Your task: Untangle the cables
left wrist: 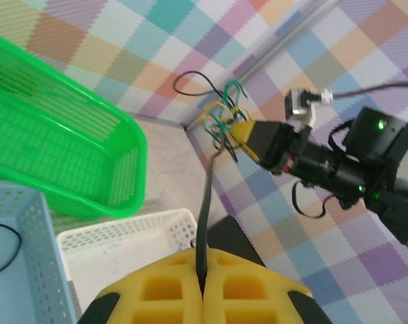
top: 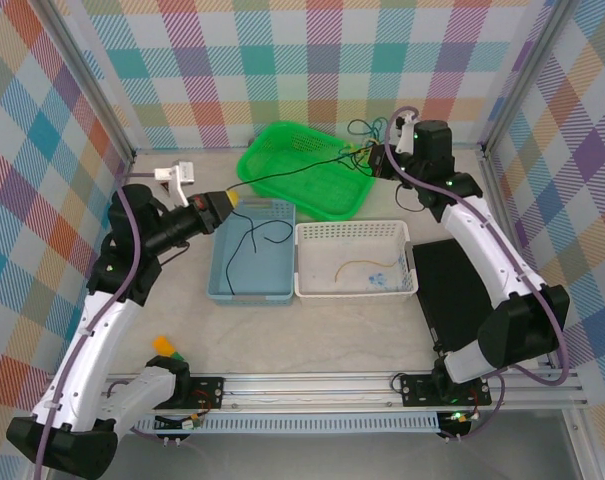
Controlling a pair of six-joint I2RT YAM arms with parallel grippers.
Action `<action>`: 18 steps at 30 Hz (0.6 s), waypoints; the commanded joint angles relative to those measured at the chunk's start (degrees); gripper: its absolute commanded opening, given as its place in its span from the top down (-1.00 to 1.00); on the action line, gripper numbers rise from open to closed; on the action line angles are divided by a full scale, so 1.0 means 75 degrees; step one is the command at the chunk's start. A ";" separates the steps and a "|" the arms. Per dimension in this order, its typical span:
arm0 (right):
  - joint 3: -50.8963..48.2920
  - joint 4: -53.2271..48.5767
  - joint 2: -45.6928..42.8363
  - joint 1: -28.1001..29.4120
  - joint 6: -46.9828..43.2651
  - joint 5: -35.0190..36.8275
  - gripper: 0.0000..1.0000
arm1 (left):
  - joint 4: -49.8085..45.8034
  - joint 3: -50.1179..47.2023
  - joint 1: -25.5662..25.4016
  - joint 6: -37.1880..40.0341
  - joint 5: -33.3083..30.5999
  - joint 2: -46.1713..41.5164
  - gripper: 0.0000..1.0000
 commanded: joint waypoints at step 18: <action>-0.0100 -0.0299 -0.0150 -0.1540 0.1185 -0.0405 1.00 | -0.1433 0.0751 0.2518 0.0372 -0.0488 0.0039 1.00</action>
